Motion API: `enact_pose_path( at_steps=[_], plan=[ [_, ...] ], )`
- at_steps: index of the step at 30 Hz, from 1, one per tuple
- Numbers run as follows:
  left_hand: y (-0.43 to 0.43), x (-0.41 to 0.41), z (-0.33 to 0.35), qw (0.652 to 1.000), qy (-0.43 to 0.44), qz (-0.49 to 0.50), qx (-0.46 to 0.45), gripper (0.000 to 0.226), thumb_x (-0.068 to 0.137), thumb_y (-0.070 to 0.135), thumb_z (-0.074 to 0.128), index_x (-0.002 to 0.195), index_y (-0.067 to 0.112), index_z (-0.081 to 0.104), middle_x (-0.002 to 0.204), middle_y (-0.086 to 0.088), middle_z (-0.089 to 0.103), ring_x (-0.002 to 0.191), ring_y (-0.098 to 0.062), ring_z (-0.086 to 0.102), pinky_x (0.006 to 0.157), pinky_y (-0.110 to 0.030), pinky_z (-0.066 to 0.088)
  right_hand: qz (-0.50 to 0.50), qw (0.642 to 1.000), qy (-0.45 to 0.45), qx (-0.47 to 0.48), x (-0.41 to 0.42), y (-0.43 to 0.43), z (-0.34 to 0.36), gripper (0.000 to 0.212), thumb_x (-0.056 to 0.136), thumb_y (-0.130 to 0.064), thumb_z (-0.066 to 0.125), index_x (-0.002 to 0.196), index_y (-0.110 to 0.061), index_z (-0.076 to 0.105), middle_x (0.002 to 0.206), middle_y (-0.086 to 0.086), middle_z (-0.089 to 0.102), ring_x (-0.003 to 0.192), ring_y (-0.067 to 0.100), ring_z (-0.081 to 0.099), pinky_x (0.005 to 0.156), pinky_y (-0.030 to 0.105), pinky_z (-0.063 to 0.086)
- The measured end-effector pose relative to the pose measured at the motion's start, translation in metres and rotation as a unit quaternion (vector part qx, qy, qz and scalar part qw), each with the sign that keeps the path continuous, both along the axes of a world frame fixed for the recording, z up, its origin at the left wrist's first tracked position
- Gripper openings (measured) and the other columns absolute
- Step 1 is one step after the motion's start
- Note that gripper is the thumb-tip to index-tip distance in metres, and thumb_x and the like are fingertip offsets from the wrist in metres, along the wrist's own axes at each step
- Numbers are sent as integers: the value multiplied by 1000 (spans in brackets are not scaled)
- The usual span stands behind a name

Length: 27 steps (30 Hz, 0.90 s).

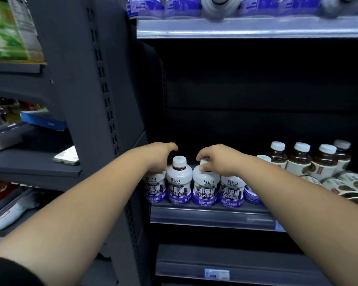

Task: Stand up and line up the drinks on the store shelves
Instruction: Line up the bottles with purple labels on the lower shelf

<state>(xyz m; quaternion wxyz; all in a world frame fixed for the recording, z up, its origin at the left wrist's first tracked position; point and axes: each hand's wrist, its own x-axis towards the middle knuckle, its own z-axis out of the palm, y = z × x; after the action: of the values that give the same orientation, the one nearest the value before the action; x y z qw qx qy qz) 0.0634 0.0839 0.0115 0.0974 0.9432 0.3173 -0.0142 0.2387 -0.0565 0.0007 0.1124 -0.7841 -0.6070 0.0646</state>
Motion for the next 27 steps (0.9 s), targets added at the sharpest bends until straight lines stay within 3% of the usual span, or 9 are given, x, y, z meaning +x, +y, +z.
enact_pose_path(
  at_steps=[2, 7, 12, 15, 19, 27],
  plan=[
    [4, -1, 7, 998, 48, 13, 46, 72, 88, 1, 54, 149, 32, 34, 140, -5, 52, 116, -26, 57, 87, -31, 48, -1, 1000, 3, 2, 0, -1, -1, 39, 93, -37, 68, 130, -26, 62, 126, -3, 62, 108, 16, 57, 88, 31, 48],
    [11, -2, 6, 996, 66, 14, 61, 55, 88, 3, 49, 135, 29, 53, 122, 0, 61, 102, -21, 61, 89, -32, 52, -4, 1000, 14, 4, 0, -3, -2, 41, 93, -36, 68, 132, -26, 61, 129, -3, 62, 112, 16, 57, 91, 31, 47],
    [8, -5, 10, 997, 69, 16, 30, 72, 84, 0, 55, 147, 32, 37, 133, -2, 56, 110, -23, 58, 93, -36, 53, 3, 999, 33, -1, 4, -8, 0, 55, 90, -39, 72, 140, -28, 55, 138, -4, 58, 122, 14, 55, 96, 26, 43],
    [-1, 4, 5, 1000, 0, -11, 7, 81, 79, 8, 68, 147, 37, 36, 141, 1, 50, 114, -20, 56, 92, -35, 52, -6, 999, 50, 3, 16, -24, 9, 67, 83, -40, 79, 143, -31, 51, 144, -4, 55, 129, 15, 53, 106, 31, 43],
    [-25, 34, -2, 983, -127, -113, -68, 69, 76, 31, 81, 137, 39, 50, 135, 9, 54, 117, -10, 55, 99, -32, 49, -55, 997, 53, 9, 50, -62, 19, 69, 79, -41, 82, 141, -33, 53, 144, -6, 55, 129, 13, 52, 108, 33, 43],
    [-77, 101, -14, 971, -144, -163, -99, 56, 76, 35, 83, 127, 32, 61, 126, 11, 61, 116, -6, 55, 100, -25, 43, -93, 995, 26, 19, 101, -110, 2, 71, 80, -47, 79, 143, -30, 51, 146, -3, 52, 131, 16, 50, 106, 32, 42]
  ],
)
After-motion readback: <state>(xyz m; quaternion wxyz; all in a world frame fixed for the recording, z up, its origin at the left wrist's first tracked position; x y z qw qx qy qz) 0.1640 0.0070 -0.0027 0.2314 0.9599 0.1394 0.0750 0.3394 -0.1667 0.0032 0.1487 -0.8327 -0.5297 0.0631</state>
